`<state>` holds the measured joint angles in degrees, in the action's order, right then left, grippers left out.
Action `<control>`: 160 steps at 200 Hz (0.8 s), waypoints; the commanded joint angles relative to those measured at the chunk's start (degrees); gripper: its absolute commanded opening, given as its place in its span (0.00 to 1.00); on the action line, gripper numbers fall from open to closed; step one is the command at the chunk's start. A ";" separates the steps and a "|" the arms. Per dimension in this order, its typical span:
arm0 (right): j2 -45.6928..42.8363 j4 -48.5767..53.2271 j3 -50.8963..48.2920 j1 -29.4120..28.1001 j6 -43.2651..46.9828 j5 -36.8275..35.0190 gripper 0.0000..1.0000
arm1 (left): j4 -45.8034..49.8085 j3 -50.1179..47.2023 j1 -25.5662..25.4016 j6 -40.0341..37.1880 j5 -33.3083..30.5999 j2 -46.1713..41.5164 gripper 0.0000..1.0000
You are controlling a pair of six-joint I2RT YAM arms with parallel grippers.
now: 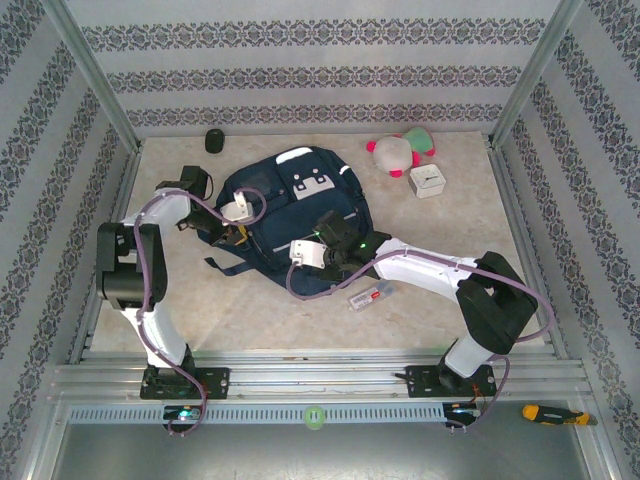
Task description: Pack the student bag
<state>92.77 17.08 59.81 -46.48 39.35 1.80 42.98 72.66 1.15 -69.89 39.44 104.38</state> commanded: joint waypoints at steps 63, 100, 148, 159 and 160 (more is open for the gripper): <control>0.47 -7.37 4.20 1.50 -21.89 -6.73 0.00 | -4.35 -10.05 -9.51 11.13 -4.69 -14.86 0.00; 2.62 -8.38 5.35 1.68 -25.85 -9.16 0.00 | -12.94 -17.59 -16.41 22.14 -2.56 -21.09 0.00; 0.22 -9.09 2.06 3.49 -17.08 -6.18 0.00 | -29.61 -23.83 -20.55 37.16 1.23 -28.17 0.19; -1.56 -8.79 0.52 5.00 -13.42 -4.15 0.00 | -31.99 -25.64 -19.77 36.98 0.59 -30.46 0.35; -1.77 -8.72 0.37 5.22 -13.03 -3.72 0.00 | -32.08 -25.77 -19.64 36.91 0.61 -30.64 0.36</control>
<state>95.37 12.84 61.93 -44.66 20.45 -2.02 20.93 49.47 -19.20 -40.12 37.50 78.17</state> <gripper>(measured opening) 0.042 0.240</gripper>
